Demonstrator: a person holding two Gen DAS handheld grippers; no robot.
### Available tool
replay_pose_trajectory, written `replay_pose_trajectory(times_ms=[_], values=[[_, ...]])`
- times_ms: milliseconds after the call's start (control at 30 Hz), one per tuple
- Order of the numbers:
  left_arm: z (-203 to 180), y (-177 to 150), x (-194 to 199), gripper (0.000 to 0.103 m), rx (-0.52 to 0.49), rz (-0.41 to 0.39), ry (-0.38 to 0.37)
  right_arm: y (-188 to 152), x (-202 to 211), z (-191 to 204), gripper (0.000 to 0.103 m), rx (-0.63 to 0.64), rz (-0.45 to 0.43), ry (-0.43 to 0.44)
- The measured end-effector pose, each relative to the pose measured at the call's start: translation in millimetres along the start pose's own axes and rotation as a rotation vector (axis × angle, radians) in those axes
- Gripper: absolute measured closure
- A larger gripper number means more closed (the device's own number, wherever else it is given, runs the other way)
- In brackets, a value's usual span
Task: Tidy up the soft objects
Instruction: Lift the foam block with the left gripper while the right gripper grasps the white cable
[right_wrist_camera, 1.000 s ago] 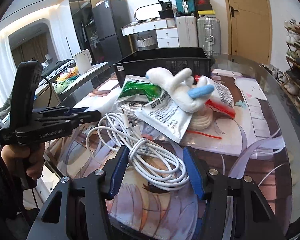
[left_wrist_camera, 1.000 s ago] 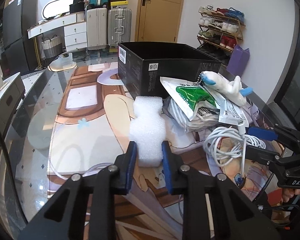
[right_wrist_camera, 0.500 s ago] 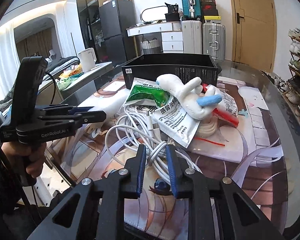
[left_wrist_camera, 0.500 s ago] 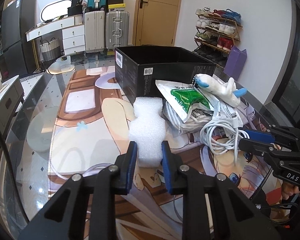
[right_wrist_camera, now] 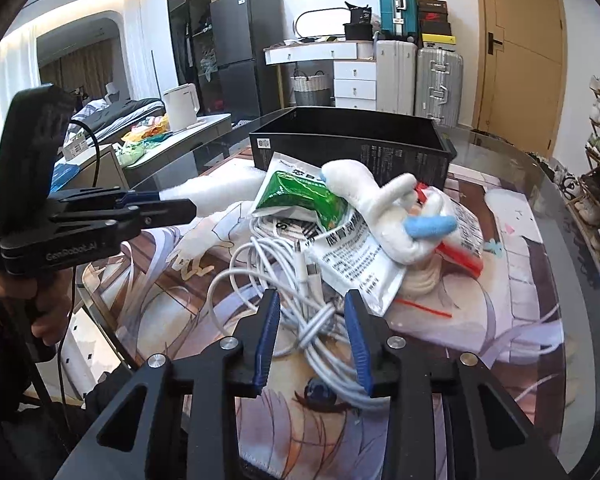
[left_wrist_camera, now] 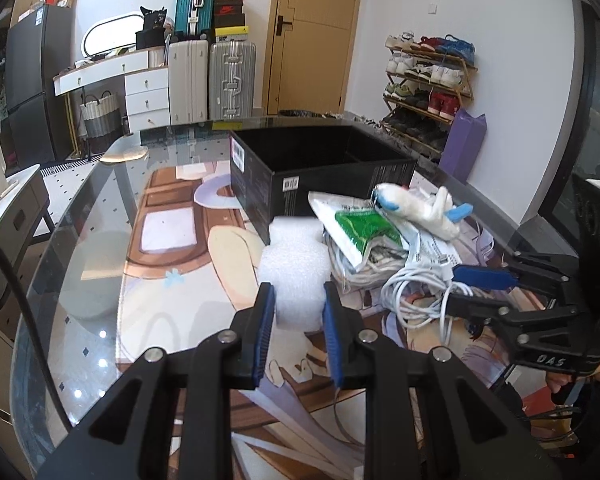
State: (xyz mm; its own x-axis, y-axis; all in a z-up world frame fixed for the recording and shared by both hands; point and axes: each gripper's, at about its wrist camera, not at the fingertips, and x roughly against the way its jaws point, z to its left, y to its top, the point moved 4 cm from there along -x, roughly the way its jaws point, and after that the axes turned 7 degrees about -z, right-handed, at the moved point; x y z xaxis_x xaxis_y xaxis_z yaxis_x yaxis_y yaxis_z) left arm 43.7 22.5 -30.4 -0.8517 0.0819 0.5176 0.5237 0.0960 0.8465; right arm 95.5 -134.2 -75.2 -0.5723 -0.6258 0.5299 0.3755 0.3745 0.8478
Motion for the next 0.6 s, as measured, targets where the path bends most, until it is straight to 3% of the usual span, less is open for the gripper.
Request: replay_pose_trajectory(times_ms=[167,267,600], values=[[2,6,6,0.082,0.004,-0.028,-0.003,2,-8,4,0.07,0.044,0.013,0.012],[3,7,9,0.082,0.009,-0.039,-0.008,1,-11,5,0.079,0.064,0.011,0.007],[1,13,16,0.082,0.011,-0.064,-0.015,7,11,5,0.086,0.02,-0.084,0.03]])
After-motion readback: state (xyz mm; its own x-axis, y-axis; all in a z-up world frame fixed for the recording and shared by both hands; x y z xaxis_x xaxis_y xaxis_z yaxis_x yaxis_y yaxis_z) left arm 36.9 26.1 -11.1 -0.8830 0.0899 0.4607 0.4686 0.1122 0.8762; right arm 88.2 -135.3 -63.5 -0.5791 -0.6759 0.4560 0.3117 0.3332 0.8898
